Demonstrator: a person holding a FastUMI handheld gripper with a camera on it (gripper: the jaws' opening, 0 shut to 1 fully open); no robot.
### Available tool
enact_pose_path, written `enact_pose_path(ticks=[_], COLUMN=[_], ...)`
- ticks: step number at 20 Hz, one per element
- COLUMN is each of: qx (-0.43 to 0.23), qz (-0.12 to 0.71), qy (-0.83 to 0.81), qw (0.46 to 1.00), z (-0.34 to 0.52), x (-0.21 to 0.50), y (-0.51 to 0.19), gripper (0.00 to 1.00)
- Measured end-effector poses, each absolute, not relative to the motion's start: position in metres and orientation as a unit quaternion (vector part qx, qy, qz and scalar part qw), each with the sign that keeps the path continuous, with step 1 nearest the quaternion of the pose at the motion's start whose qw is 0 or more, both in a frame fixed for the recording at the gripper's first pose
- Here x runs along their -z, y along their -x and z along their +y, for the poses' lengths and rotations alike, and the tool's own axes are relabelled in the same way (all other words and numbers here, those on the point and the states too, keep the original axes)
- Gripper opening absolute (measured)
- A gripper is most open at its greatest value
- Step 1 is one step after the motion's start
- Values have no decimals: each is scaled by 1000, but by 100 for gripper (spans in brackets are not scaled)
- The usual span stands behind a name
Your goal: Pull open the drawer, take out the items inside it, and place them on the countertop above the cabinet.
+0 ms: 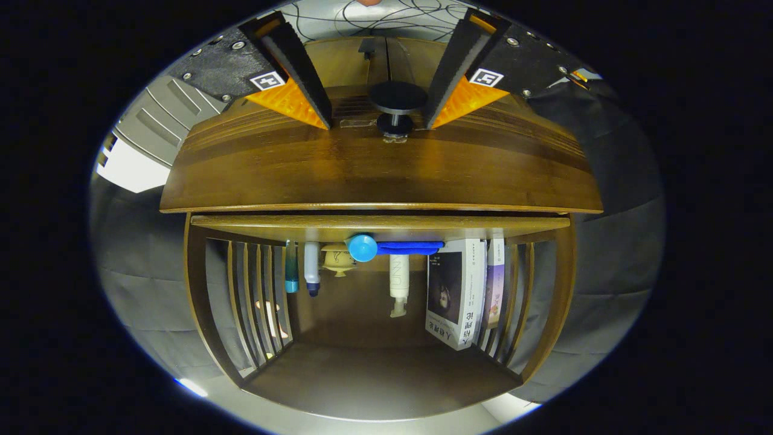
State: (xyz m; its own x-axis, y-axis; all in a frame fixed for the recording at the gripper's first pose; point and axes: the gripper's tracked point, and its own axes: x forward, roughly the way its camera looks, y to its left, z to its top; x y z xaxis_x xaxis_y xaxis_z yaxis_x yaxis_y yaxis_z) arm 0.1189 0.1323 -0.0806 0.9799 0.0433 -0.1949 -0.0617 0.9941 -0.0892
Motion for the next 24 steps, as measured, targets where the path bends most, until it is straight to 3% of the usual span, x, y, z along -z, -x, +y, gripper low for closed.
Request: enact_pose_path(ticks=[15, 24], qx=[-12, -55], qz=[63, 32], qy=[104, 57], qw=[993, 996], z=[135, 133], x=[76, 16], y=[-160, -97], gripper=[95, 95])
